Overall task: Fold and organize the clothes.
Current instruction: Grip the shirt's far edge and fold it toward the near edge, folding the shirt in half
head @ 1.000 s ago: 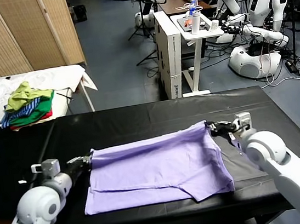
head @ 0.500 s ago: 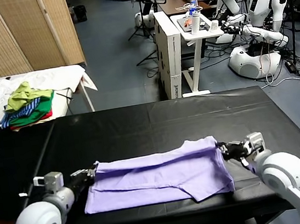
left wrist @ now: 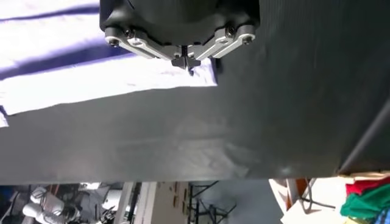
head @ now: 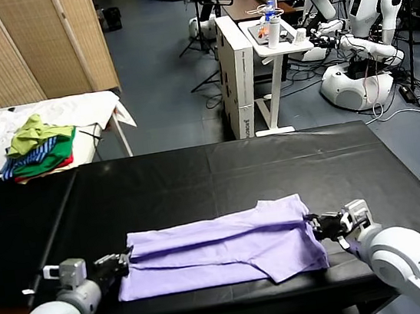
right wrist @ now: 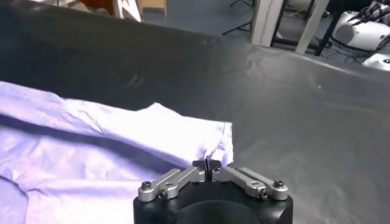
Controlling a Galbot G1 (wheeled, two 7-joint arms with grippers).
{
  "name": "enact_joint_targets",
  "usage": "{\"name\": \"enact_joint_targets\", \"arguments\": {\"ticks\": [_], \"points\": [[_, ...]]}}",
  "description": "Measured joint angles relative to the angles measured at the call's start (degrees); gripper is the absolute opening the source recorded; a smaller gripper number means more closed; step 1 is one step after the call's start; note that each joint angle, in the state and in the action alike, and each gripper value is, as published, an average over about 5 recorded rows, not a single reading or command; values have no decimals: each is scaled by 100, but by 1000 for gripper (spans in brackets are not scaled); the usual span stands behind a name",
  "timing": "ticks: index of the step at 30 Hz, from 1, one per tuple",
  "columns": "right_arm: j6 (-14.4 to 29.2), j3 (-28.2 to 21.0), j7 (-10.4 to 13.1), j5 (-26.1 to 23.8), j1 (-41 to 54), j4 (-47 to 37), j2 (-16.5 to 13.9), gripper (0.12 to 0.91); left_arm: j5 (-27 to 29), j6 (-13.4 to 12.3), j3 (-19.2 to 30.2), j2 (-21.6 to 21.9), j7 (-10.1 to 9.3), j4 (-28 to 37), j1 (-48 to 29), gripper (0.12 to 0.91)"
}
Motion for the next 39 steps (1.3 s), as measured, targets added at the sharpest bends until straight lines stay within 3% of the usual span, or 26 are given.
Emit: {"name": "enact_joint_targets", "arguments": {"ticks": [17, 20, 24, 27, 31, 35, 39], "points": [[0, -86, -16, -56, -76, -82, 25, 163, 178, -36, -92, -120, 16, -14, 200, 161], [0, -48, -43, -9, -121, -27, 7, 230, 226, -23, -94, -149, 6, -17, 226, 161], [0, 55, -65, 126, -216, 120, -62, 468, 333, 37, -79, -193, -44, -64, 258, 191], [-1, 187, -36, 244, -303, 291, -121, 638, 385, 85, -95, -214, -109, -136, 307, 315], [-1, 380, 31, 357, -331, 462, -107, 856, 331, 119, -182, -212, -231, -263, 404, 559], [6, 407, 135, 344, -194, 381, 51, 903, 144, 35, -317, -221, -321, -377, 428, 804], [182, 314, 156, 175, 43, 73, 312, 907, 24, -168, -374, -335, -362, -330, 282, 899]]}}
